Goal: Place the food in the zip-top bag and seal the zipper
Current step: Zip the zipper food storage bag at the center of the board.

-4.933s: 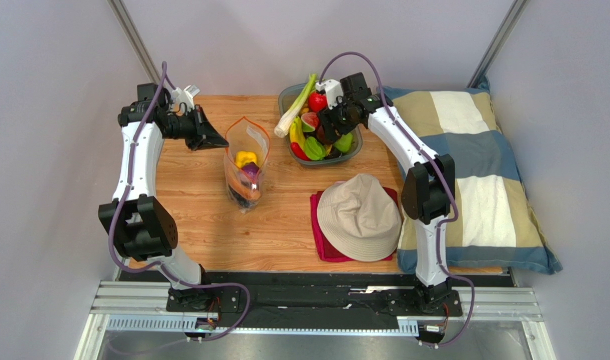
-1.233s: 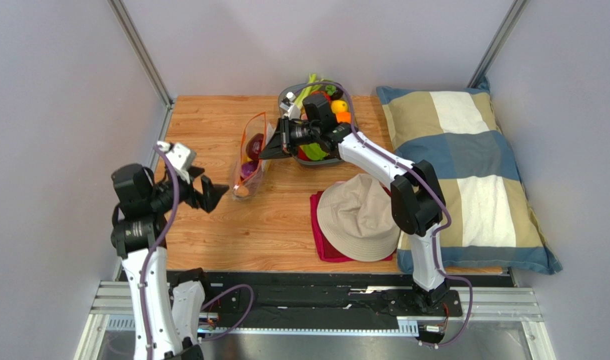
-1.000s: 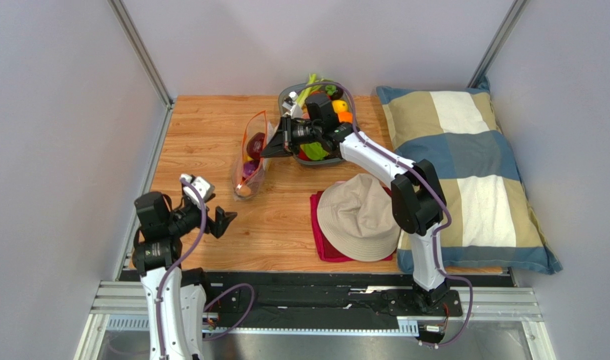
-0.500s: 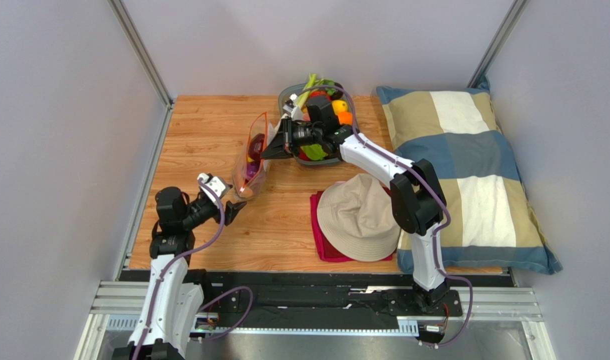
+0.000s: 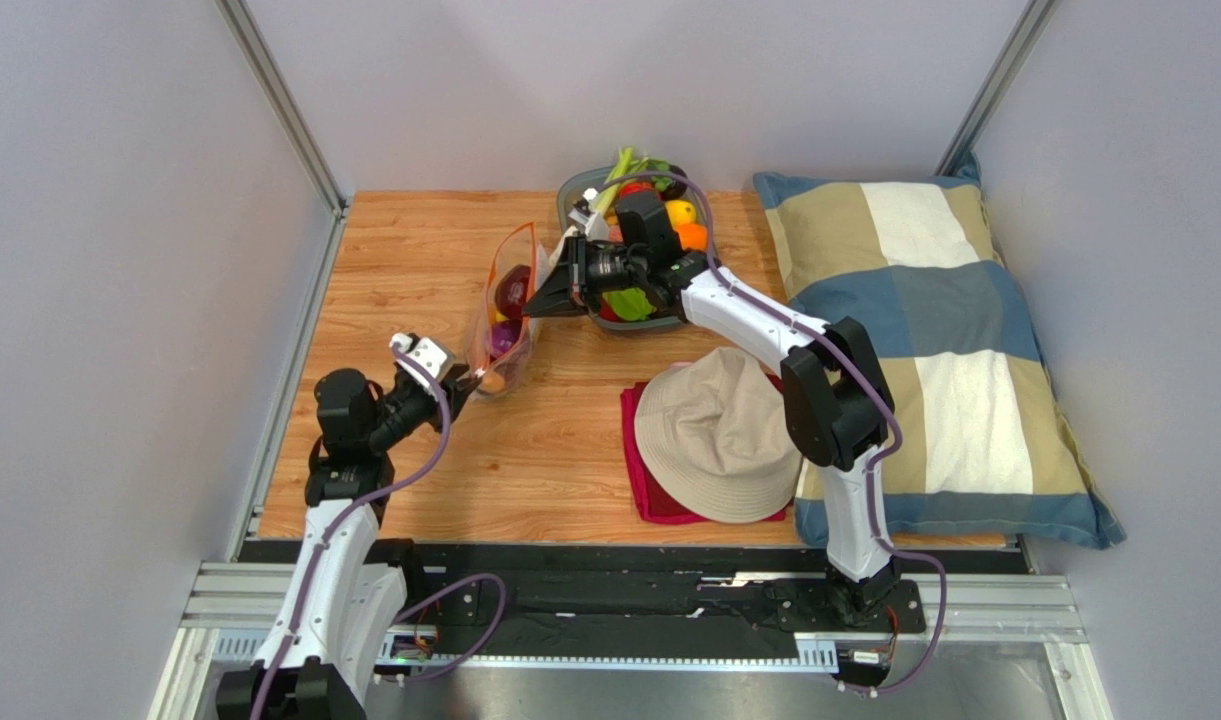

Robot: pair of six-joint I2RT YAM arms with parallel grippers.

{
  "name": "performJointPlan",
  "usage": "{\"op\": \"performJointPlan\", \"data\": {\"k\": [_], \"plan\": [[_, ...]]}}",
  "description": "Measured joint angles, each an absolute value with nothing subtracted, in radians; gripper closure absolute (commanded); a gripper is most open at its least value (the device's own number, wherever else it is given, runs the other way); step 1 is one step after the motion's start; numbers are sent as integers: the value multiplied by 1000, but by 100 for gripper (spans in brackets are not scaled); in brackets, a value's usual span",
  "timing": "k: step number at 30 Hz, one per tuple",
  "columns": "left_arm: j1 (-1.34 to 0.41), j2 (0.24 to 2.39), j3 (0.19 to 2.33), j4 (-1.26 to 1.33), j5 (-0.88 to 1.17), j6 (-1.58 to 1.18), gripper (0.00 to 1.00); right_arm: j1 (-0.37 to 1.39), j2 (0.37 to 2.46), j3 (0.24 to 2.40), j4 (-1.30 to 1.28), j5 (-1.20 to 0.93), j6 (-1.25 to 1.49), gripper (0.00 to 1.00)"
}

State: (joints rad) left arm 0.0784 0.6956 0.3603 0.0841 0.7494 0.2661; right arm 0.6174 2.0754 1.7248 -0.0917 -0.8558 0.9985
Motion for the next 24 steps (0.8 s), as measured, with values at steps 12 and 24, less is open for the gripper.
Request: {"op": "performJointPlan", "data": {"k": [12, 24], "plan": [[2, 686, 339, 144, 722, 249, 76, 614, 2075, 1715, -83, -855, 1007, 100], [-19, 652, 390, 28, 723, 250, 100, 603, 2075, 1713, -81, -855, 992, 72]]}}
